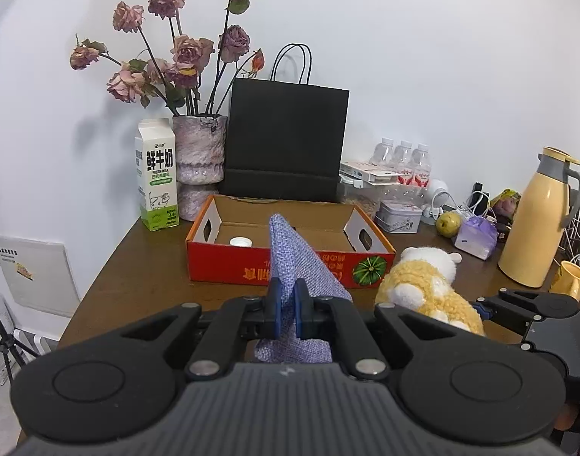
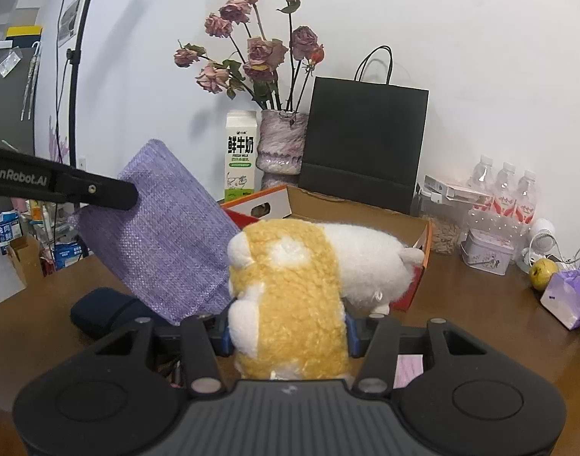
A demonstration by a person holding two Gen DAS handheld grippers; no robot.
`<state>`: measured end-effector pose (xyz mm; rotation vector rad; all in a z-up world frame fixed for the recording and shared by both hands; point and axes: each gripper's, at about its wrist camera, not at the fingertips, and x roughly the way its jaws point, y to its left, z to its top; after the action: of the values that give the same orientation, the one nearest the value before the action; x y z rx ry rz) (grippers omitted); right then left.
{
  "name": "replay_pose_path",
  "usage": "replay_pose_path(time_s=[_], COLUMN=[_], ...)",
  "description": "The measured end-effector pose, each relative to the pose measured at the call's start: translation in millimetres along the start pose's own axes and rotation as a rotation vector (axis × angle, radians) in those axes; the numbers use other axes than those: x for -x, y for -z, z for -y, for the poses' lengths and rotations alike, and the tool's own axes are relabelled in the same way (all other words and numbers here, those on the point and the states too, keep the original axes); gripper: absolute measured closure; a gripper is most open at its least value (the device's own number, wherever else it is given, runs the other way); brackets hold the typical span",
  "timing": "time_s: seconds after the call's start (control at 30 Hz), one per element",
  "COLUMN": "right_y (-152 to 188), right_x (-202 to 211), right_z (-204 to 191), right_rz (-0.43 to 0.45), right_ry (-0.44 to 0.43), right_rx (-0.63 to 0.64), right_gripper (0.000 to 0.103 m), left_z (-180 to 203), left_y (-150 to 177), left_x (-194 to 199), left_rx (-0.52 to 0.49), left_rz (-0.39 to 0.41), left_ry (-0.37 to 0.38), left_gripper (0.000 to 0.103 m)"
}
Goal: Organize objects
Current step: 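Carry the lilac pouch with the left tool over the red box while the right tool carries the plush toy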
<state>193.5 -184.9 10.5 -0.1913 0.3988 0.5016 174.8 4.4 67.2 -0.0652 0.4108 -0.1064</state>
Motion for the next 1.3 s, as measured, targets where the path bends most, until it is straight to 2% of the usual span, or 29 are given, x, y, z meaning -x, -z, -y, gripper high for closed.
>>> replay_pose_path(time_s=[0.73,1.3], right_y=[-51.2,-91.8], right_x=[-80.7,-174.3], right_z=[38.2,87.1], right_rz=[-0.002,-0.019], right_ry=[0.015,0.046], right_rx=[0.003,0.000], right_gripper=[0.054,0.054], left_z=[-11.0,-25.2], left_y=[-58.2,-100.9], left_x=[-93.4,-191.2], left_rx=[-0.004,-0.003], left_rz=[0.002,0.007], left_ry=[0.018,0.033], left_gripper=[0.096,0.096])
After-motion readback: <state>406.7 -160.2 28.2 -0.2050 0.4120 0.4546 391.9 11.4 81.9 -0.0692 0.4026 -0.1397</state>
